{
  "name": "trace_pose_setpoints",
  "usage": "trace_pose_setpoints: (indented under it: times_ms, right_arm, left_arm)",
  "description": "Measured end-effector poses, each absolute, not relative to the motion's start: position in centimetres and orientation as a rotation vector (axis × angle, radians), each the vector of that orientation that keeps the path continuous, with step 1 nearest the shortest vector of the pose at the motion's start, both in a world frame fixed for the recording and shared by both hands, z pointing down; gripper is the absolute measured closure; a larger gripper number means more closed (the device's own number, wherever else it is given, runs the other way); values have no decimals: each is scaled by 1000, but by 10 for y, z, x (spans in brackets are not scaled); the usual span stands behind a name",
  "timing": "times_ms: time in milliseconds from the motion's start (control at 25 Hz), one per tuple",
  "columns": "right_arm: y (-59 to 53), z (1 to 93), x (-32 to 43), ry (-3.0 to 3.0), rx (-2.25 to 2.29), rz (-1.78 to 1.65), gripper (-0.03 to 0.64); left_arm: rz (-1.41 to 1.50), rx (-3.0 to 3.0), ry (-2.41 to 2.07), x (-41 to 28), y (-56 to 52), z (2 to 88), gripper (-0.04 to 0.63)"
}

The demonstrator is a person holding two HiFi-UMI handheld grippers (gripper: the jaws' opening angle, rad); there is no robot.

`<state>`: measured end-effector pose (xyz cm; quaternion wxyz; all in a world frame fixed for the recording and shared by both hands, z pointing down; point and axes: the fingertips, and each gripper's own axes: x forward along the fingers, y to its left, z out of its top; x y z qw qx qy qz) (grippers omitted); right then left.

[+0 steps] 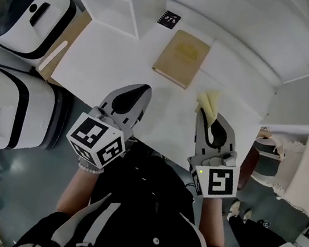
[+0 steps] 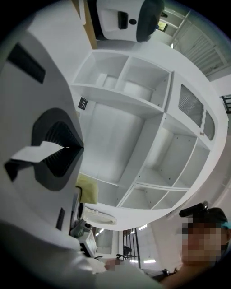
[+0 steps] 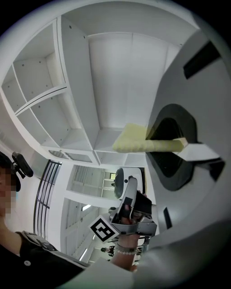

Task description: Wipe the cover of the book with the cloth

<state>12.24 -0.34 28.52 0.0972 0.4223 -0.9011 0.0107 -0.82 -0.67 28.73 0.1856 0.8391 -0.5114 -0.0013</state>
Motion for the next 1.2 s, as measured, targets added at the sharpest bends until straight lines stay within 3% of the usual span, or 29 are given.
trace_pose_setpoints:
  times_ms: [440, 720, 880, 1200]
  right_arm:
    - [-45, 308, 94, -2504, 1399, 90, 581]
    - [-65, 327, 85, -2414, 1437, 120, 581]
    - [-76, 340, 81, -2358, 1444, 139, 581]
    - [-93, 369, 91, -2284, 1444, 151, 581]
  left_arm:
    - [38, 2297, -1265, -54, -87, 337, 586]
    - [178, 2269, -1132, -49, -128, 380, 503]
    - [263, 2231, -1062, -45, -144, 410, 420]
    - [340, 2122, -1027, -43, -170, 464, 409]
